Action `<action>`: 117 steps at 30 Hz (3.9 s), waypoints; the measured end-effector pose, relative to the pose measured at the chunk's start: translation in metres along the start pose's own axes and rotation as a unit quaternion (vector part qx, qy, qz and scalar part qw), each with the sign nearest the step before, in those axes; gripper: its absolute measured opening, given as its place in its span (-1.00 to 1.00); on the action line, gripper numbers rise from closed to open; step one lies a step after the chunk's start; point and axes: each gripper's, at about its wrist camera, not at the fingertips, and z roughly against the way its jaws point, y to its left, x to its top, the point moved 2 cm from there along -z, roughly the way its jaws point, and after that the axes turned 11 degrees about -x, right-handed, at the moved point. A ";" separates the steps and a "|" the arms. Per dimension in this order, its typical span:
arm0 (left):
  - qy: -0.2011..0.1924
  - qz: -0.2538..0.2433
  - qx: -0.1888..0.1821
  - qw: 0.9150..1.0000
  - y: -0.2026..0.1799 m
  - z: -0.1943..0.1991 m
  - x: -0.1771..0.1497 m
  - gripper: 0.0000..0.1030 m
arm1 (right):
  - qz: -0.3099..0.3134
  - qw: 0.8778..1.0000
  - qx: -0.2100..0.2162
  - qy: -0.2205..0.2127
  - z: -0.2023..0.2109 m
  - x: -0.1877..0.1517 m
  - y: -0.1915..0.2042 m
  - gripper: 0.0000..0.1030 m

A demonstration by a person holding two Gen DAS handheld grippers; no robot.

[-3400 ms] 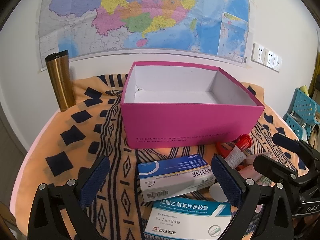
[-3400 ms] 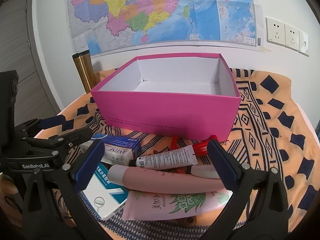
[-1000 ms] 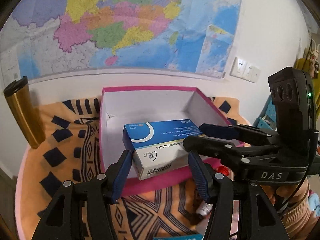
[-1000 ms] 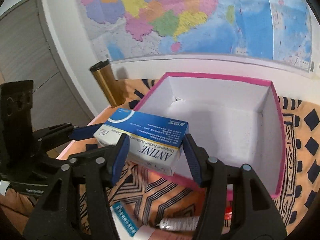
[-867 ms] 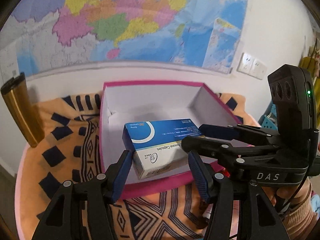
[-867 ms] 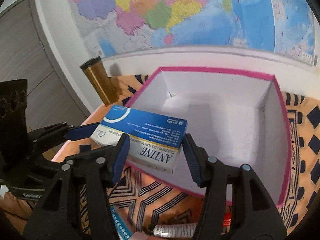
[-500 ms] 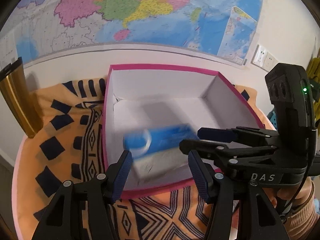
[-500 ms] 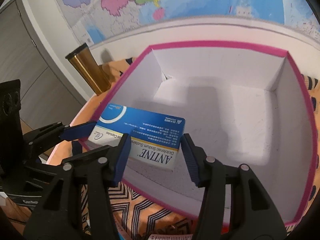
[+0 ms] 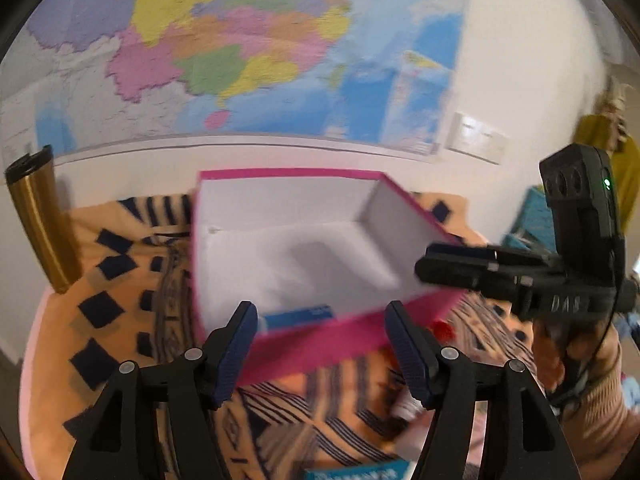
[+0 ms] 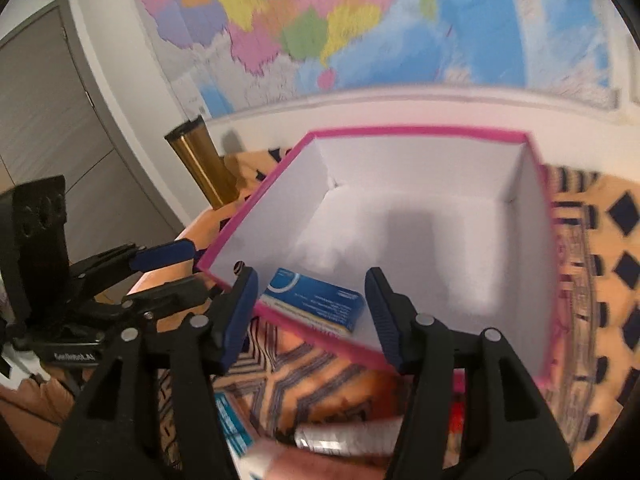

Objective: Organize rigid objects

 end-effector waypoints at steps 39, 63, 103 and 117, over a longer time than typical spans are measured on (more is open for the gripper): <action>0.142 0.016 -0.071 0.987 -0.051 -0.042 -0.098 0.32 | -0.109 0.987 -0.105 0.062 0.059 -0.146 -0.084 0.16; 0.252 -0.083 -0.123 0.956 -0.126 -0.072 -0.152 -0.02 | -0.188 0.973 -0.106 0.076 0.070 -0.194 -0.100 0.02; 0.225 -0.114 -0.048 0.966 -0.120 -0.076 -0.138 -0.01 | -0.223 0.972 -0.052 0.058 0.076 -0.201 -0.083 -0.19; 0.203 -0.013 -0.069 0.977 -0.087 -0.064 -0.140 0.04 | -0.196 0.978 -0.028 0.062 0.070 -0.209 -0.067 -0.08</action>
